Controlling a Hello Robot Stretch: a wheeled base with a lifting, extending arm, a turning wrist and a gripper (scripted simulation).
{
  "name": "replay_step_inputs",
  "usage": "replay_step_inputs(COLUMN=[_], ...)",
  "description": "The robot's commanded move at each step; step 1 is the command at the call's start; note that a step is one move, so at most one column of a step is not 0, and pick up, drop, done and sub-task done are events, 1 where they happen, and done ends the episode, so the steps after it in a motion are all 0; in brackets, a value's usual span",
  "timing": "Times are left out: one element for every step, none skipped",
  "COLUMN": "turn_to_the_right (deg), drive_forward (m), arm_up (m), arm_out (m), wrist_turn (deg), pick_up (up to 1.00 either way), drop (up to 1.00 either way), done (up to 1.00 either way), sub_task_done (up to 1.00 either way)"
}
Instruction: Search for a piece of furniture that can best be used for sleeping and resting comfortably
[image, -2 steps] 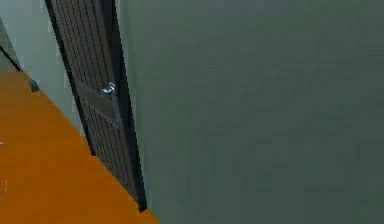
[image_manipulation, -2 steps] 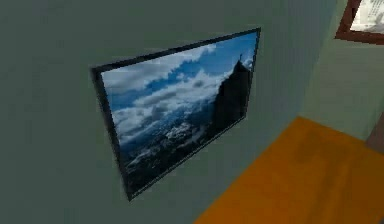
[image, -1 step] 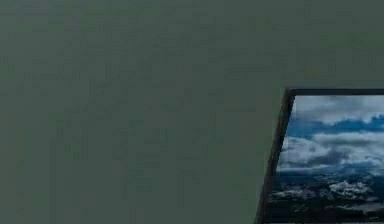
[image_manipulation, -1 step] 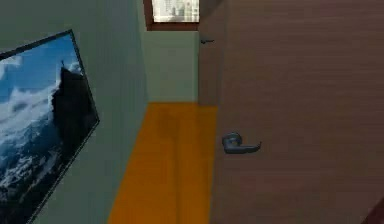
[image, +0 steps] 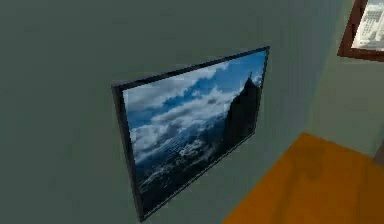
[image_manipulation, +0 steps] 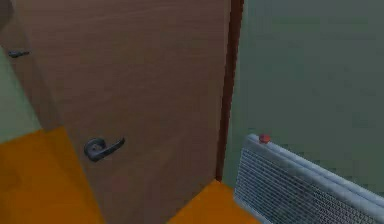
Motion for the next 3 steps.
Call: replay_step_inputs(turn_to_the_right=[27.0, 3.0, 0.0], drive_forward=[0.0, 0.0, 0.6], arm_up=[0.0, 0.0, 0.0], arm_out=[0.0, 0.0, 0.0], wrist_turn=[0.0, 0.0, 0.0], pick_up=[0.0, 0.0, 0.0], drop=[0.0, 0.0, 0.0], done=[0.0, 0.0, 0.0], sub_task_done=[0.0, 0.0, 0.0])
